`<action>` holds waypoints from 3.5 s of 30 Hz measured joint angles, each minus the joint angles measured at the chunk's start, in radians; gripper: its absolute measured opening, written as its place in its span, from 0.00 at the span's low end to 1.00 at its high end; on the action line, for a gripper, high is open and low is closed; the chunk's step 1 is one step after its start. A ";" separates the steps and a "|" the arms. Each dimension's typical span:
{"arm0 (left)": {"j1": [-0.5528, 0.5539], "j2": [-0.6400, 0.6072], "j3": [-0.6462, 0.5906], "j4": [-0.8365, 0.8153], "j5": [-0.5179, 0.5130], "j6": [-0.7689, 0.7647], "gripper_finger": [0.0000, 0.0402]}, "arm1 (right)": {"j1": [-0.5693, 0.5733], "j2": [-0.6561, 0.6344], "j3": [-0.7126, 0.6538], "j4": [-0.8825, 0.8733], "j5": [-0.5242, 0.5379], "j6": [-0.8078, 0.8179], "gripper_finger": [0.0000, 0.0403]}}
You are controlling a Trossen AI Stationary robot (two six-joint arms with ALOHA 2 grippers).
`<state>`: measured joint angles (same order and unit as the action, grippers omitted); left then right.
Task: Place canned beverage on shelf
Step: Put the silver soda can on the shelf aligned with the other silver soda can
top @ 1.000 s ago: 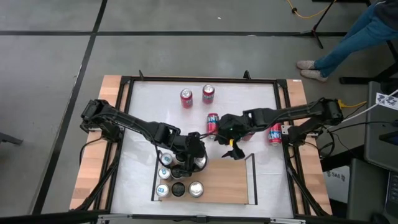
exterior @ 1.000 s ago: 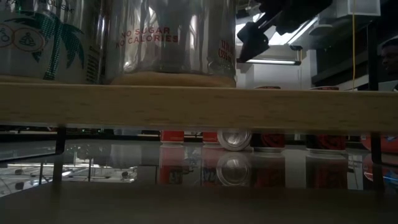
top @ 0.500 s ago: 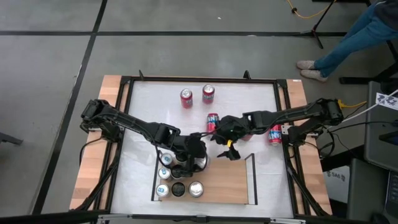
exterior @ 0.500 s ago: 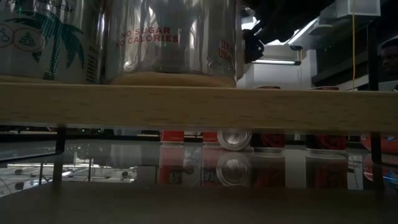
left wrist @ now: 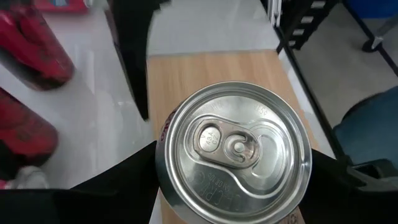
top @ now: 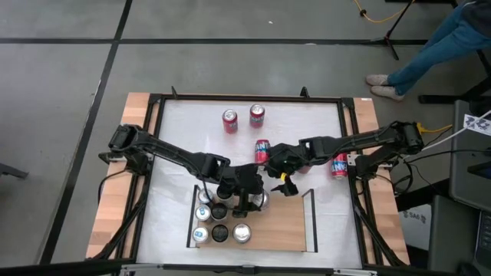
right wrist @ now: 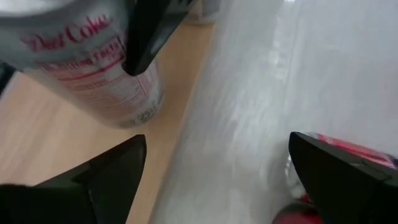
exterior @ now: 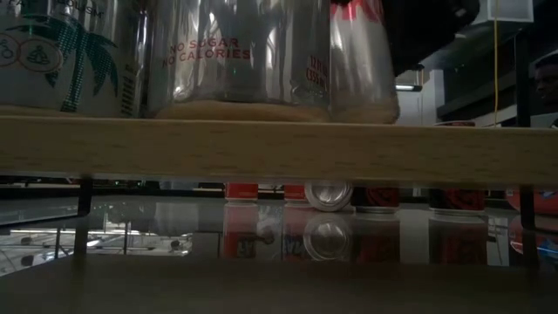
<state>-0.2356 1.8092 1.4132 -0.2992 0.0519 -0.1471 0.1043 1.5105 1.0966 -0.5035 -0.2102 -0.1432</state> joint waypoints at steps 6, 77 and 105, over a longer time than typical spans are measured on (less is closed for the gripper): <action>0.014 0.024 0.000 0.002 0.004 0.000 0.71 | 0.000 0.000 0.000 -0.034 0.002 0.000 0.95; -0.010 0.024 0.003 -0.044 0.007 -0.007 0.98 | 0.000 0.000 0.001 -0.045 0.001 0.000 0.95; 0.021 -0.013 0.304 -0.437 0.012 0.112 0.96 | 0.000 0.000 0.001 -0.013 0.023 0.009 0.95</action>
<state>-0.2145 1.7966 1.7171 -0.7358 0.0642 -0.0346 0.1047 1.5101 1.0973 -0.5168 -0.1876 -0.1341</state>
